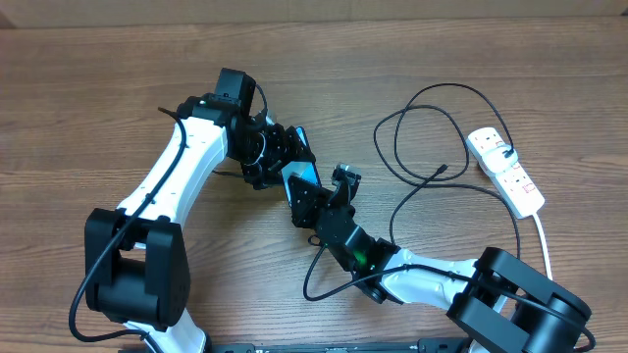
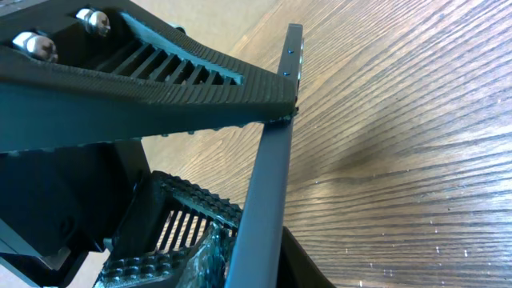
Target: Plug charger to phone and switch on socket
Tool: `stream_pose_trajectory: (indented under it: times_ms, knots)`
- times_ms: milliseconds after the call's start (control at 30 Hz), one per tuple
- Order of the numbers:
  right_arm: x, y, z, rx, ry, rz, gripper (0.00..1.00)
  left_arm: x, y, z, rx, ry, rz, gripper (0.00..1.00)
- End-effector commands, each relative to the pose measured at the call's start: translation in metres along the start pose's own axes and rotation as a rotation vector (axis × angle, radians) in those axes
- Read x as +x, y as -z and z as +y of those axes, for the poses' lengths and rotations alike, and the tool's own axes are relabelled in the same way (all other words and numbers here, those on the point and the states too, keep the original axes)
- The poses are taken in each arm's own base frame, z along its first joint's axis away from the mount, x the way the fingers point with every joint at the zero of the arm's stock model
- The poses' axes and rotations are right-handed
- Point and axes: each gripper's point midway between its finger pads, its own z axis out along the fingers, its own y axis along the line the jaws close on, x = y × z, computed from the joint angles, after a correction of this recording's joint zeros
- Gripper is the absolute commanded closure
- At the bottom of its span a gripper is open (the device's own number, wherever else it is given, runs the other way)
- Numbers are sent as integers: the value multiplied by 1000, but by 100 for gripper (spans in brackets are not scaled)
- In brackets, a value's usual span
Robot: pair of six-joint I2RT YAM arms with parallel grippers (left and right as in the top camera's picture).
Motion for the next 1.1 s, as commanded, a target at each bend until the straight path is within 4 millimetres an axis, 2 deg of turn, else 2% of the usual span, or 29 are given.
stream_pose_trajectory:
  times_ms: [0,267,600,933,1067]
  knots:
    - [0,-3,13,-38,-14,4,85,-1,-3,-9,-20,-39,-22,49]
    - [1,-3,14,-42,-13,14,90,6,-11,-12,-55,-72,-23,47]
    - [1,-3,14,-42,-13,13,95,6,-11,-12,-56,-72,-23,43]
    - [1,-3,14,-42,-13,13,96,6,-11,-12,-55,-72,-23,21]
    - [1,-3,14,-42,-13,13,96,6,-11,-12,-55,-72,-23,18]
